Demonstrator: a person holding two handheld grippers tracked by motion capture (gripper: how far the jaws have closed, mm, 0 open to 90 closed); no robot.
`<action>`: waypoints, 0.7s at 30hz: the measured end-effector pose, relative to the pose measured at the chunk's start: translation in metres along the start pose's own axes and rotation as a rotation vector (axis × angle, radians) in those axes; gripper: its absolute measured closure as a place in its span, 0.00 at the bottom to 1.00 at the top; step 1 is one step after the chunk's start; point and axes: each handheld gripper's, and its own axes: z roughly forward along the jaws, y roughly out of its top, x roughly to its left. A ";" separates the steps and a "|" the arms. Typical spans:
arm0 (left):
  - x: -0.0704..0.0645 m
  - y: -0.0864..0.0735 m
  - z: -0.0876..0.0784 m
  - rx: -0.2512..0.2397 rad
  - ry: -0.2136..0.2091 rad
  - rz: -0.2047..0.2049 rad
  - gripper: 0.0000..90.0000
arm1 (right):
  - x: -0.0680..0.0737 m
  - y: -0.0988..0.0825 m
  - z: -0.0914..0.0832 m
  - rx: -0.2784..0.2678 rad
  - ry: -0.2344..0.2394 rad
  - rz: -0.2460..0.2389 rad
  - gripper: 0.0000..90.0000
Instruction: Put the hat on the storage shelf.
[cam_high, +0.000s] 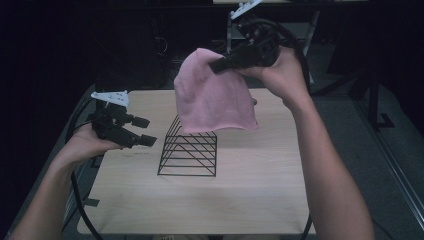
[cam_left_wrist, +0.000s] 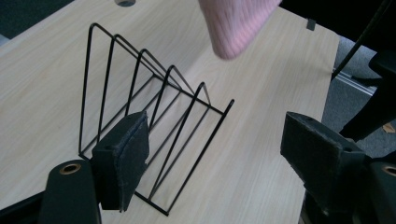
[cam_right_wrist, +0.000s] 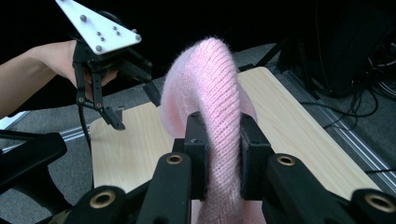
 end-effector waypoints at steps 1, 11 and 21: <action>0.000 0.000 0.000 0.000 0.000 0.000 0.26 | 0.000 0.000 0.000 0.000 0.000 0.000 0.85; 0.006 0.005 -0.003 -0.050 0.020 0.001 0.26 | 0.011 0.024 0.027 0.001 0.044 -0.054 0.85; 0.017 0.002 -0.005 -0.045 -0.031 -0.080 0.47 | 0.020 0.036 0.048 -0.011 0.085 -0.074 0.85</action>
